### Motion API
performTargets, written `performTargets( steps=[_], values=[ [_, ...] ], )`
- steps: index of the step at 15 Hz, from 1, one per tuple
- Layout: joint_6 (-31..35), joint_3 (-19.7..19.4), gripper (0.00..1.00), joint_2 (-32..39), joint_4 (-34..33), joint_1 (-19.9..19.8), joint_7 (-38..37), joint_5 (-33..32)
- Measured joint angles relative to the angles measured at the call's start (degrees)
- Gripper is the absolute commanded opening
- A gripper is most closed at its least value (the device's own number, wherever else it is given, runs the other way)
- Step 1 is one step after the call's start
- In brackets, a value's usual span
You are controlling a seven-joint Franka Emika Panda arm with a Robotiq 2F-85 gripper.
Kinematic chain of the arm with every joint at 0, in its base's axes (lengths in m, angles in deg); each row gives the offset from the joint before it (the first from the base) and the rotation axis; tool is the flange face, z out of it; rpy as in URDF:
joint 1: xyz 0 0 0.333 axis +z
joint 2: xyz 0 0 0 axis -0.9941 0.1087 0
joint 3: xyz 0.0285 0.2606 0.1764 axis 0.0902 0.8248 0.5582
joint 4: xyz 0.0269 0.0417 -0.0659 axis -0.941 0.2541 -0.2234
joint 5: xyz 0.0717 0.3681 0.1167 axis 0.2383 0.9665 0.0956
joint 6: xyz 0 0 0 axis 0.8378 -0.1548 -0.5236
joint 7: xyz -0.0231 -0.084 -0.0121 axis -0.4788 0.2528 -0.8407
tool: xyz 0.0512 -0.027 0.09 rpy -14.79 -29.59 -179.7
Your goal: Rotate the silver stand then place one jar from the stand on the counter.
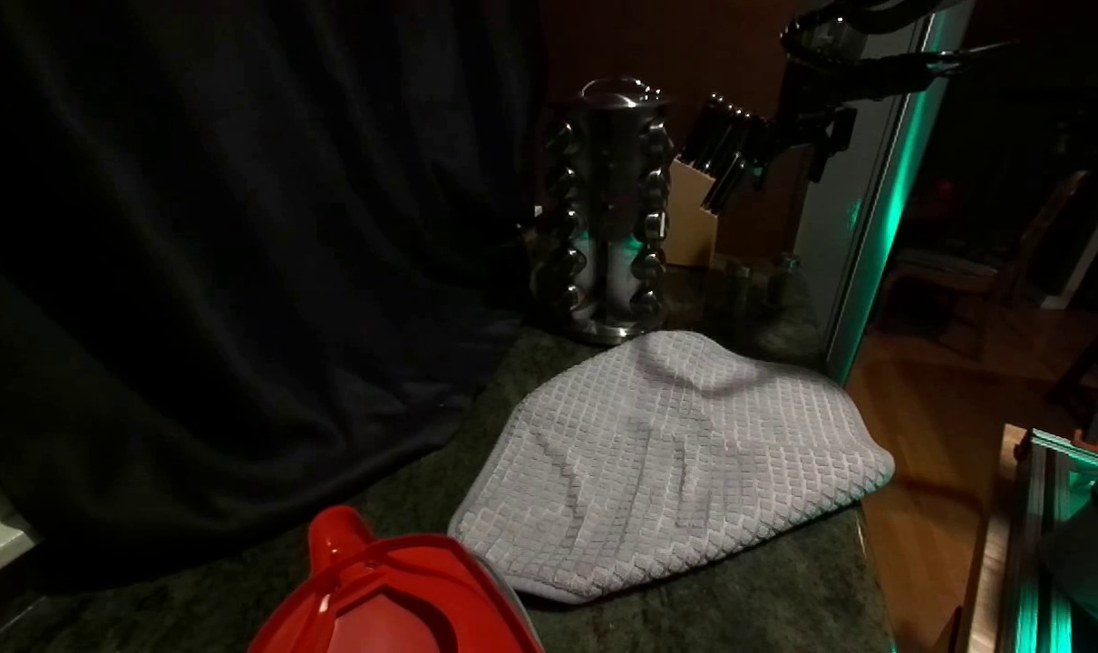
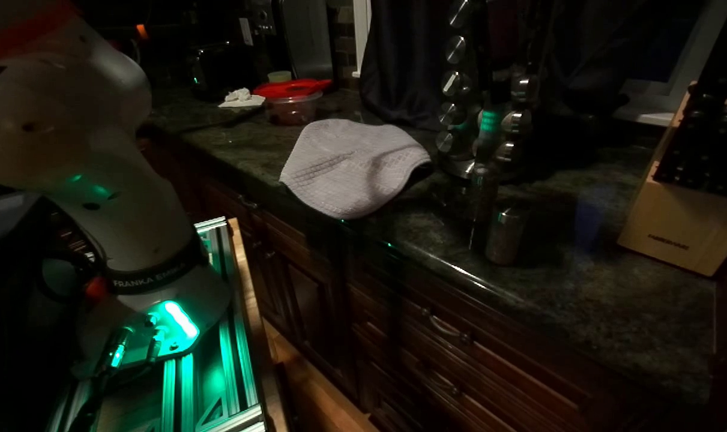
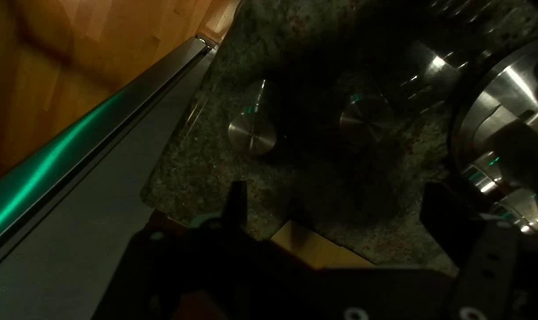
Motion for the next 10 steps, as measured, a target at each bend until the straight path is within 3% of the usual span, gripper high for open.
performTargets(
  steps=[10],
  values=[
    [-2.2,0.4,1.0,-1.2,-2.5,-0.2,4.8,3.2]
  ],
)
